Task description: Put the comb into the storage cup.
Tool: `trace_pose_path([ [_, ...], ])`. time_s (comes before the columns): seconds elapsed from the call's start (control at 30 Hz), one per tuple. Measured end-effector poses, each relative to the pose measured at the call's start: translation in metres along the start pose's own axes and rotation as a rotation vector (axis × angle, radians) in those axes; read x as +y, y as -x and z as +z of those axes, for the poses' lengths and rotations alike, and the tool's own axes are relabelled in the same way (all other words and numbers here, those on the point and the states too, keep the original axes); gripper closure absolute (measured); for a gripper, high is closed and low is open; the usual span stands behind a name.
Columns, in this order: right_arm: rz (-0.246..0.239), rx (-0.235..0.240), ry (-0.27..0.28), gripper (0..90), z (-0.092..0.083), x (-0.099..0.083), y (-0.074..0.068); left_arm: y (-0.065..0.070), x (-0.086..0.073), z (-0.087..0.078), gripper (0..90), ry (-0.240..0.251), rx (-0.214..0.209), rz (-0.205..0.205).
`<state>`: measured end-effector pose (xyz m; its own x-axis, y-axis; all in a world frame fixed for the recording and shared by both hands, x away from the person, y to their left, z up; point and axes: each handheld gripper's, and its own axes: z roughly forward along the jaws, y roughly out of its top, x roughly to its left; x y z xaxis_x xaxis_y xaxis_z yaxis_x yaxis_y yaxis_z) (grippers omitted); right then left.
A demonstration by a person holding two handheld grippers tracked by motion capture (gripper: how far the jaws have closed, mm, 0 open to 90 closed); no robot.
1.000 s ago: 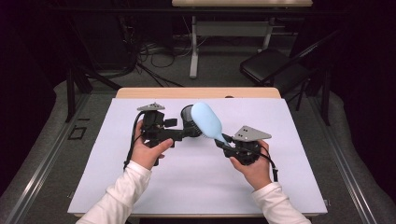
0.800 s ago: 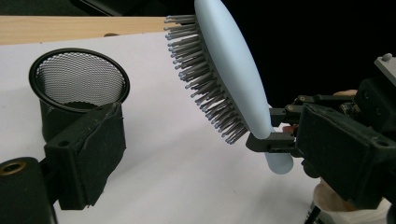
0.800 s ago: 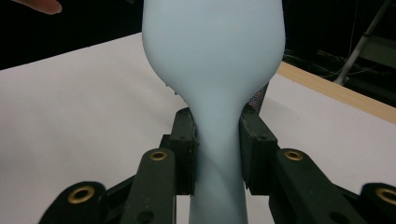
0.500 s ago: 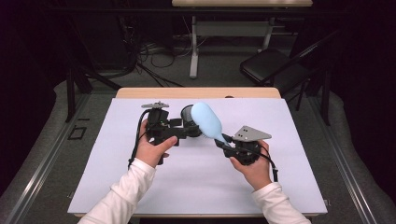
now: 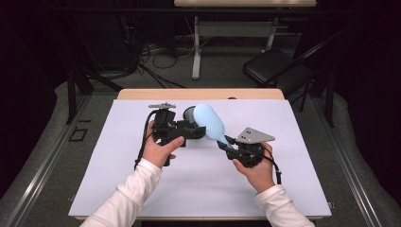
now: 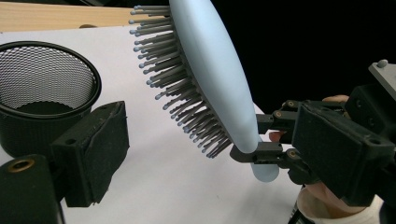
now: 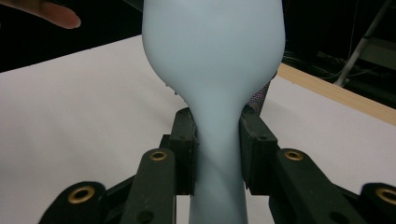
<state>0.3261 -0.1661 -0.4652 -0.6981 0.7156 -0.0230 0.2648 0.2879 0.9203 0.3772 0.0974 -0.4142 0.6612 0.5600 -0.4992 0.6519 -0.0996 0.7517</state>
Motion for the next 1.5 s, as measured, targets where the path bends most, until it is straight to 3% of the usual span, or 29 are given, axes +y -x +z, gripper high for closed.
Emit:
trace_pose_path([
  [0.3,-0.001,-0.001,0.005,69.8,-0.001,0.0,0.0,0.0,0.001,0.009,13.0,-0.005,-0.026,-0.025],
  [0.87,-0.005,0.001,0.012,69.8,-0.001,0.001,-0.003,0.005,0.001,0.029,14.9,-0.03,-0.052,-0.024],
  [1.5,-0.007,0.003,0.014,69.8,0.0,0.0,-0.004,0.007,0.0,0.037,16.0,-0.038,-0.078,-0.026],
])
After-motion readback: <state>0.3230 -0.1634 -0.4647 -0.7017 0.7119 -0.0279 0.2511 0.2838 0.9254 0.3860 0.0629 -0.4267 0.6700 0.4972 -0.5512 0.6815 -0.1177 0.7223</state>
